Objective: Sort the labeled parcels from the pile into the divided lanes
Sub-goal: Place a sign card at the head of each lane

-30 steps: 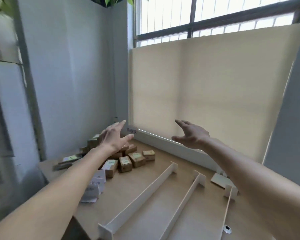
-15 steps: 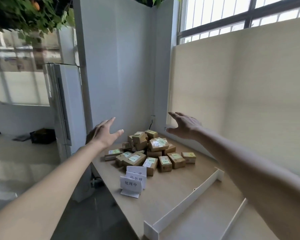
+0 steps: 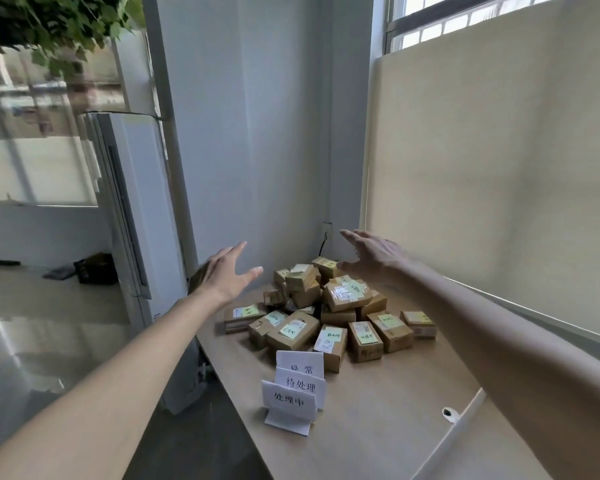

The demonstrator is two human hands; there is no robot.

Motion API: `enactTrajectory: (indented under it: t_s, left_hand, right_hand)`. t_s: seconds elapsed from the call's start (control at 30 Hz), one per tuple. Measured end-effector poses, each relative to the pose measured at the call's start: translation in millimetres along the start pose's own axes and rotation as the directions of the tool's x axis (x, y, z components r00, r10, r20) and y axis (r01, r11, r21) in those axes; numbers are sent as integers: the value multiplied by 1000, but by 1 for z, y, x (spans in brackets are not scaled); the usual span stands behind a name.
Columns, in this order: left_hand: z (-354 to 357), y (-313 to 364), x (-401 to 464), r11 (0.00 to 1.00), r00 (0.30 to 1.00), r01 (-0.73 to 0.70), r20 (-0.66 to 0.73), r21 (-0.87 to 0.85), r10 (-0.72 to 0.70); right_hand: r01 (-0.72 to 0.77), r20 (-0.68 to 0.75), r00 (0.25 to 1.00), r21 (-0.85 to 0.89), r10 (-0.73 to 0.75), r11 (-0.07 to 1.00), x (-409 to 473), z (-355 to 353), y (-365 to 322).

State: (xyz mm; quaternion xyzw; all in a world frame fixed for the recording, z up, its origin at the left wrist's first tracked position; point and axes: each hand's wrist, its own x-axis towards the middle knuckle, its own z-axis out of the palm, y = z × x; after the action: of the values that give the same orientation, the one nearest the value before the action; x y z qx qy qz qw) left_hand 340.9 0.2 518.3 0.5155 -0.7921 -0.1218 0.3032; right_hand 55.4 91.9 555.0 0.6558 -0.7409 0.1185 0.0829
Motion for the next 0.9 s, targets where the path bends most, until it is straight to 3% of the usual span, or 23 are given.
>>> enactTrajectory:
  t_s: [0.33, 0.53, 0.63, 0.9]
  left_hand:
    - [76, -43, 84, 999, 997, -21, 78, 26, 19]
    - [152, -96, 112, 1000, 982, 5, 188, 16, -8]
    - [207, -137, 118, 999, 957, 23, 290, -48, -8]
    - [346, -266, 103, 994, 833, 101, 542, 44, -108]
  right_hand:
    - [-41, 65, 997, 3, 41, 999, 71, 82, 0]
    - [-156, 194, 969, 15, 150, 988, 86, 166, 4]
    - [-220, 276, 938, 10, 209, 975, 89, 230, 7]
    - [-420, 540, 770, 29, 340, 907, 65, 419, -2]
